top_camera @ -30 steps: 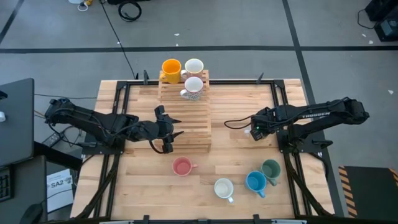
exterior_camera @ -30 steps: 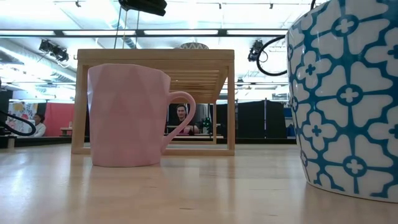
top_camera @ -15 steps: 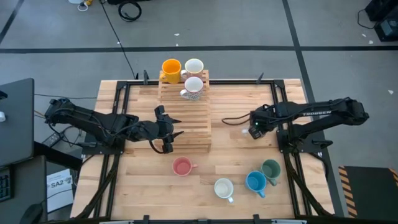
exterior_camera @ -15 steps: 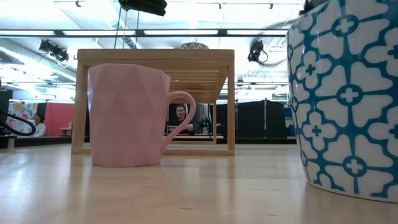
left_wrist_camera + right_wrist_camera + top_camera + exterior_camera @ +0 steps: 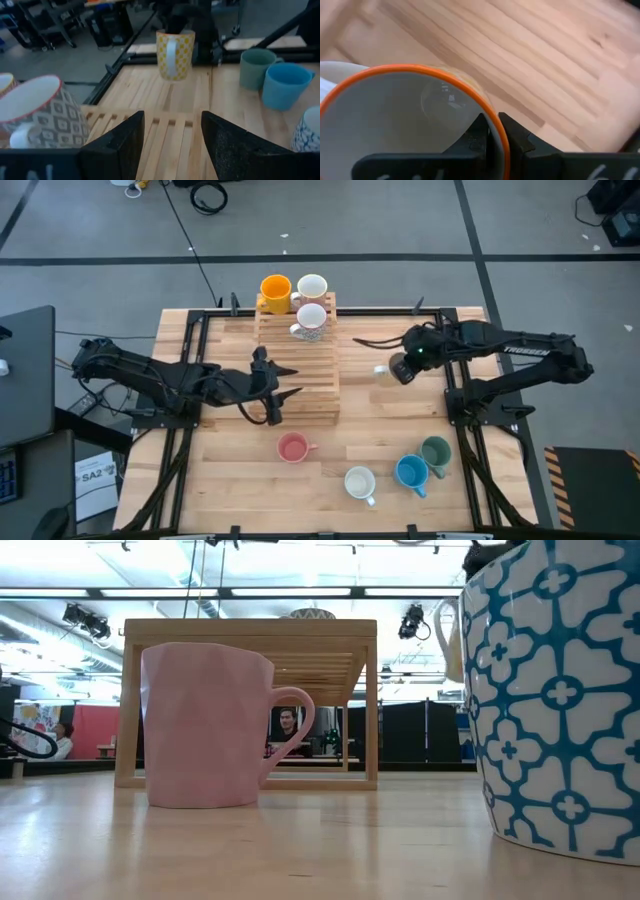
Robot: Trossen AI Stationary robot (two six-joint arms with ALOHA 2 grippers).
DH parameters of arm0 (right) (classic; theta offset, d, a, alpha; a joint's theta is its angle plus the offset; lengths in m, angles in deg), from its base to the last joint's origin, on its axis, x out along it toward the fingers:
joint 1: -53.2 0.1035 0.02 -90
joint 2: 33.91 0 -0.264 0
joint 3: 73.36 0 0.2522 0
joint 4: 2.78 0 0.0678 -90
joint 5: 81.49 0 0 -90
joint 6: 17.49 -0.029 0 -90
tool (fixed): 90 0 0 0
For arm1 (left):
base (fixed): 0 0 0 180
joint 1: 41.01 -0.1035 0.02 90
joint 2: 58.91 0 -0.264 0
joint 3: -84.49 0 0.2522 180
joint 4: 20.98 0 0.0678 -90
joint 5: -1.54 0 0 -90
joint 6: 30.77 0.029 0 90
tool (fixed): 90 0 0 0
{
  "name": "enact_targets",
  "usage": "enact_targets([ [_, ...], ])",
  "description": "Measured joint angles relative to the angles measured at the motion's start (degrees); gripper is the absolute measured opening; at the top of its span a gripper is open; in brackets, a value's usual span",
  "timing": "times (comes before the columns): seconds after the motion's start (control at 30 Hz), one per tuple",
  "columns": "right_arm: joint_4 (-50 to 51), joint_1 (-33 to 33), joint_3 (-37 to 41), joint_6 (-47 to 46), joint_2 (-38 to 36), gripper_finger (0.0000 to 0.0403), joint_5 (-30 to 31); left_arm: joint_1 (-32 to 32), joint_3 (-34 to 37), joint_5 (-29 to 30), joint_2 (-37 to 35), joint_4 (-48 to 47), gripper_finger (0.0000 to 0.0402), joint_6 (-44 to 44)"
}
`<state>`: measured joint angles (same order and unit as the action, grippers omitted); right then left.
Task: Place coffee mugs
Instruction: Put the orange mug on the shelf
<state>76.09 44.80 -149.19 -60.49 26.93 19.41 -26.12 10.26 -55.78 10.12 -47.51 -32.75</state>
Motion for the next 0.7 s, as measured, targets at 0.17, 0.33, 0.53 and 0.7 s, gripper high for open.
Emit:
enact_targets([
  [0.17, -3.7, 0.0, -3.0, 3.2, 0.0, 0.0035, -0.1, -0.1, 0.0, 0.0, 0.0, 4.8, 0.0204, 2.4],
  [0.33, -9.3, 0.0, -4.5, 6.4, 1.1, 0.0035, -2.0, -1.4, 0.0, -1.2, 0.5, 8.4, 0.0204, 3.1],
  [0.53, -13.0, 0.0, -8.2, 10.6, 6.3, 0.0035, -3.6, -4.3, 0.0, -8.9, 2.5, 12.8, 0.0204, 2.7],
  [0.7, -13.0, 0.1, -13.0, 13.3, 12.0, 0.0035, -4.1, -5.5, 0.0, -9.0, 4.7, 14.9, 0.0204, 2.7],
])
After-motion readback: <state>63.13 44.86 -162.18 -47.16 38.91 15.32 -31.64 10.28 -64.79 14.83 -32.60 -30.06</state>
